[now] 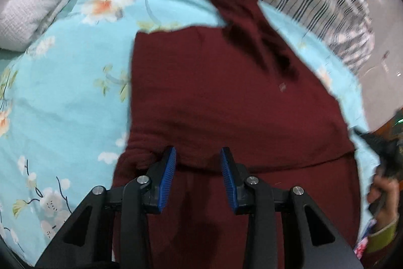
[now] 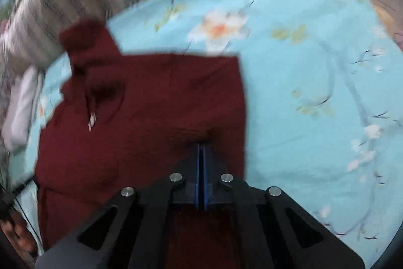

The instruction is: Fold large clothes

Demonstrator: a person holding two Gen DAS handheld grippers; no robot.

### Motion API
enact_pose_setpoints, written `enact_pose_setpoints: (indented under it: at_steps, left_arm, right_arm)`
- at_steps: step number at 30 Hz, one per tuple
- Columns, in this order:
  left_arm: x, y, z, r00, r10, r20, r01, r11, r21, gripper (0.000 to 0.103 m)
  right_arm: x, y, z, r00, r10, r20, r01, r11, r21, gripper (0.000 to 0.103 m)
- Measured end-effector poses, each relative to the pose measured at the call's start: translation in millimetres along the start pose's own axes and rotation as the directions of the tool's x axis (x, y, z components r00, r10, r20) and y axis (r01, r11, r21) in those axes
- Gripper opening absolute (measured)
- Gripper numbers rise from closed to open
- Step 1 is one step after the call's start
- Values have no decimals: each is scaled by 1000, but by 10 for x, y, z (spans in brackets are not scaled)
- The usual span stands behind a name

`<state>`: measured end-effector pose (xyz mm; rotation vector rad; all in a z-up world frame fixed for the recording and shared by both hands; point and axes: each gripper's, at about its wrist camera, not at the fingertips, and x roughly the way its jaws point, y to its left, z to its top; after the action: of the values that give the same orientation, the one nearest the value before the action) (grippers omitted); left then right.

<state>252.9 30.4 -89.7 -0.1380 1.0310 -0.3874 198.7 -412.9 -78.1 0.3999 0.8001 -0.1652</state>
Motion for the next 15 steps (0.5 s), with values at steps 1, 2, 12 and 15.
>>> enact_pose_setpoints:
  at_steps: [1, 2, 12, 15]
  left_arm:
    - [7, 2, -25, 1000, 3, 4, -3, 1000, 9, 33]
    - [0, -5, -45, 1000, 6, 9, -6, 1000, 18, 33]
    - [23, -18, -45, 1000, 25, -3, -25, 999, 23, 33]
    - [-19, 46, -7, 1000, -15, -24, 14, 1000, -25, 33]
  right_arm:
    - [-73, -54, 15, 999, -36, 23, 35, 999, 21, 2]
    - [-165, -92, 22, 997, -62, 48, 60, 997, 43, 3]
    - [244, 271, -198, 982, 149, -117, -156, 986, -55, 22]
    - [179, 140, -137, 986, 142, -88, -143, 990, 0, 25]
